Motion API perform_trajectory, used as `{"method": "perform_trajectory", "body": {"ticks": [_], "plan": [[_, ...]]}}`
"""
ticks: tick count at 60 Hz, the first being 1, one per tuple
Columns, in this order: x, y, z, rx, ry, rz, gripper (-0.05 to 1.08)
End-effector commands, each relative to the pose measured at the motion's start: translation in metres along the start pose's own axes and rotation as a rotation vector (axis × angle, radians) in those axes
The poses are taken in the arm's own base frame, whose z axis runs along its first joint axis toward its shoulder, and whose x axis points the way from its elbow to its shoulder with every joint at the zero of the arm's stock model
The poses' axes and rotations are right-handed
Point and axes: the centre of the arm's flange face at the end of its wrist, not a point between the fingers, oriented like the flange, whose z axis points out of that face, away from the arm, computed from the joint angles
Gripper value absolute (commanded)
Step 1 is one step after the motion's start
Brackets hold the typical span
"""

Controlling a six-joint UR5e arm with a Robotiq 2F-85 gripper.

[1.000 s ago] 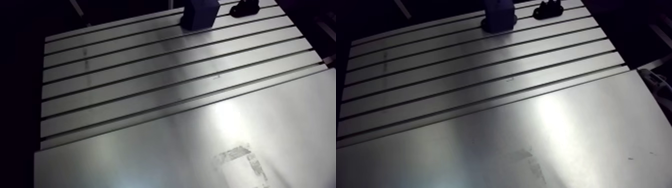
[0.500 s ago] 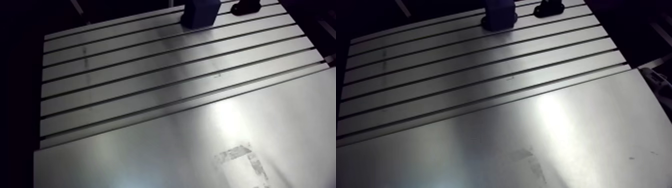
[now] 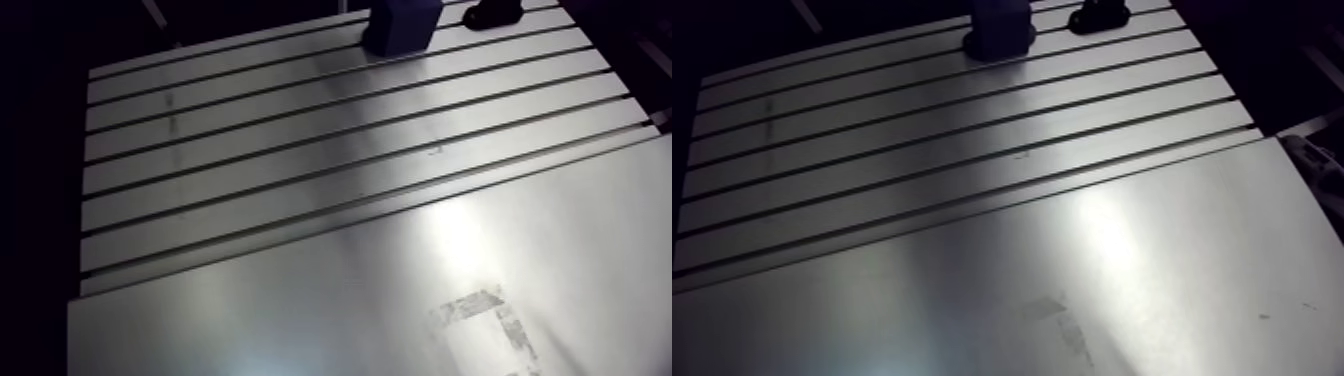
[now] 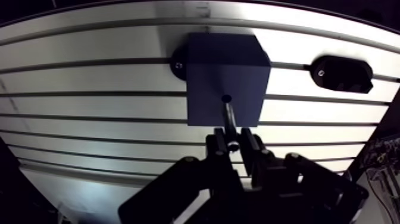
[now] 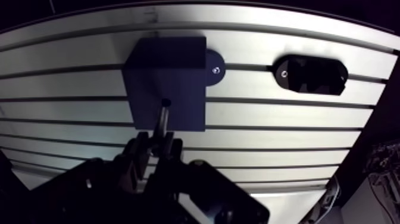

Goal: Pick up the M10 bolt and insert it into the hole until fully seated.

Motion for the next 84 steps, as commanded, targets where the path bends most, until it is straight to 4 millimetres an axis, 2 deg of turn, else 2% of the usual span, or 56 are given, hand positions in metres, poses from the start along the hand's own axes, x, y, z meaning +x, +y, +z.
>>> {"method": "perform_trajectory", "body": {"ticks": [1,84], "plan": [[0.0014,0.0012,0.0025,0.001,-0.003,0.001,1.08],[0.0022,0.0003,0.0049,0.000,-0.006,-0.001,1.08]]}}
